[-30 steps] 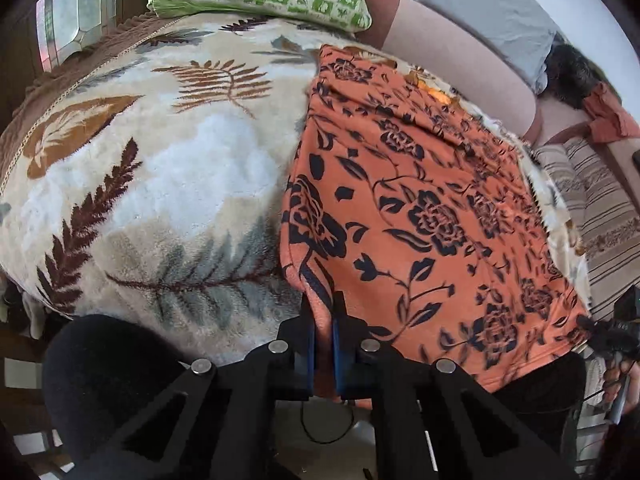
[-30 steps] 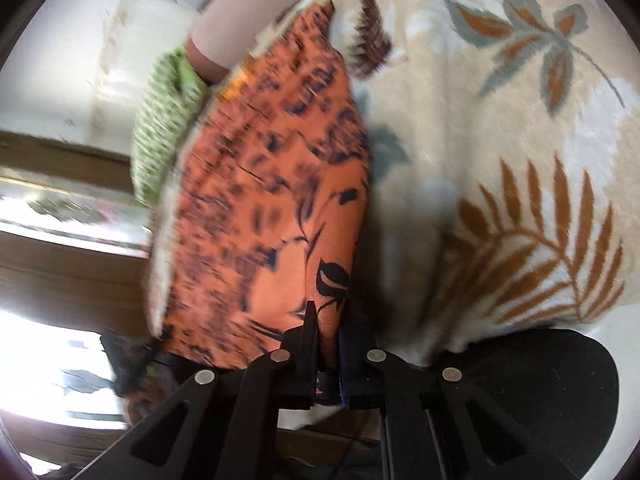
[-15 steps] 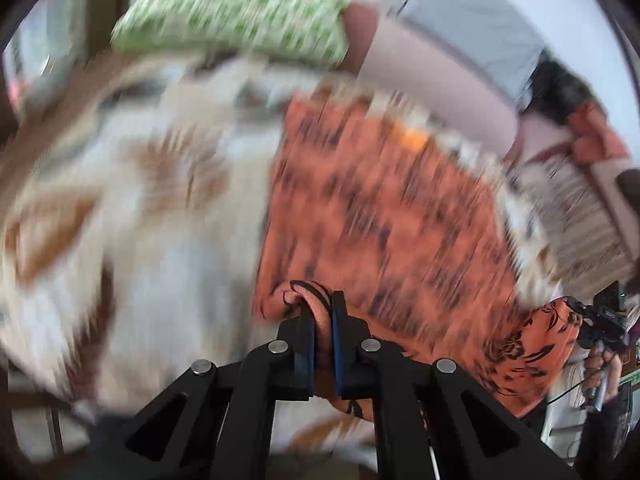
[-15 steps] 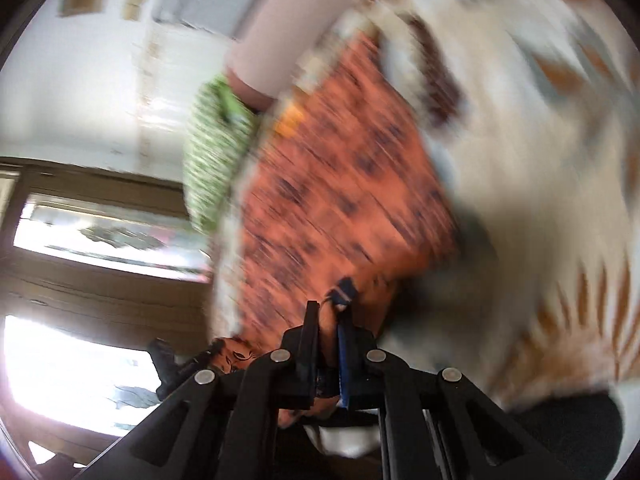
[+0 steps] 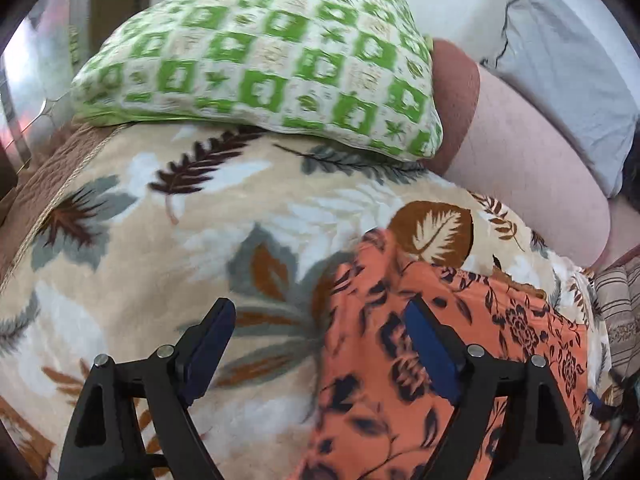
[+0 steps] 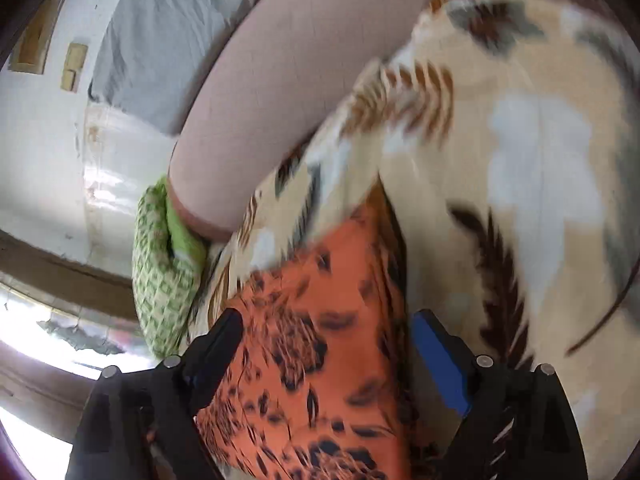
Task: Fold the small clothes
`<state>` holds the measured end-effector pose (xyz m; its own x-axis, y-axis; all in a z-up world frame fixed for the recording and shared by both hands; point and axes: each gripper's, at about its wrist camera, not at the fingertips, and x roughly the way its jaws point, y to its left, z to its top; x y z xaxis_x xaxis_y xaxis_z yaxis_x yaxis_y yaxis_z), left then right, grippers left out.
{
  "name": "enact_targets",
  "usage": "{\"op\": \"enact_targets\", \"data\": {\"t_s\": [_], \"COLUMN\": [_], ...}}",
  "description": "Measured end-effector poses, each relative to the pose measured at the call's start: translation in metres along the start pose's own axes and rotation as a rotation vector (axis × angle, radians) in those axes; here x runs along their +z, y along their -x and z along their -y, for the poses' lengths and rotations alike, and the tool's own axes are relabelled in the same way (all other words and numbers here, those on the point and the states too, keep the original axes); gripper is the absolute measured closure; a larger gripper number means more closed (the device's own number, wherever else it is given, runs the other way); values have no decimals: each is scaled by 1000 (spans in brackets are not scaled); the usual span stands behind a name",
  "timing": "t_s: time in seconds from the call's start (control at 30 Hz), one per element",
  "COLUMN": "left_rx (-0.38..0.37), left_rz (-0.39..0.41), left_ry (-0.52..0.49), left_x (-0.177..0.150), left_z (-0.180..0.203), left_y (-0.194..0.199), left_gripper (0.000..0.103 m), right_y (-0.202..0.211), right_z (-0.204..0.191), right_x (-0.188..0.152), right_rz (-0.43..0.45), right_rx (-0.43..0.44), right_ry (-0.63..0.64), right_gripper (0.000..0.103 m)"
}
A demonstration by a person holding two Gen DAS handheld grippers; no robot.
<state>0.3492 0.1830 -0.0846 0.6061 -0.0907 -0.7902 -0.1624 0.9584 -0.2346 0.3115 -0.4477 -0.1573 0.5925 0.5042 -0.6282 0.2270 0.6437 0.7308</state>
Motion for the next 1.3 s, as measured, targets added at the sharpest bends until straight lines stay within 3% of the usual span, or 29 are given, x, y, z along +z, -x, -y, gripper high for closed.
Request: {"op": "enact_targets", "data": {"t_s": [0.07,0.2,0.3,0.37,0.4,0.43,0.47,0.5,0.63,0.8,0.93,1.0,1.1,1.13,1.17,1.23,1.3], "left_rx": [-19,-136,-130,-93,-63,-73,-97,-88,-72,-132,-179,-181,-101,-54,5,1,27], "left_rz": [26,-130,-244,-219,-214,-231,-258,-264,-220,-100,-82,-111,-224,-275,-308,-245,-128], "left_ry": [-31,-127,-167,-197,-227,-236,-229,-231,-249,-260,-235,-201,-168,-167,-174,-144,-172], "left_x": [-17,-58,-84,-89,-88,-85,-78,-75,-56,-45,-78,-117,-181,-197,-207,-205,-193], "left_z": [-9,-6,5,14,21,26,32,37,57,72,54,34,1,-9,-17,-22,-11], "left_y": [18,21,-6,-14,-17,-18,-18,-16,11,94,157,167,137,121,108,120,148], "left_gripper": [16,16,16,20,43,55,82,84,85,86,85,80,65,65,64,60,52], "right_y": [8,10,-5,-34,-45,-49,-51,-54,-44,11,64,83,76,69,62,72,98], "right_z": [0,-4,-7,-11,-13,-12,-12,-14,-33,-78,-89,-75,-22,-4,16,27,17], "right_x": [-19,-41,-39,-38,-38,-37,-34,-31,-30,-36,-69,-99,-156,-168,-180,-184,-177], "right_rz": [-16,-109,-146,-213,-232,-236,-252,-274,-266,-204,-218,-244,-342,-363,-377,-306,-186], "right_rx": [-55,-86,-66,-51,-81,-122,-116,-96,-72,20,44,37,-31,-74,-160,-111,-123], "right_ry": [85,209,216,205,231,231,211,195,165,204,259,261,218,198,177,152,149], "right_gripper": [14,14,15,17,26,32,50,89,89,89,89,87,76,73,52,50,36]}}
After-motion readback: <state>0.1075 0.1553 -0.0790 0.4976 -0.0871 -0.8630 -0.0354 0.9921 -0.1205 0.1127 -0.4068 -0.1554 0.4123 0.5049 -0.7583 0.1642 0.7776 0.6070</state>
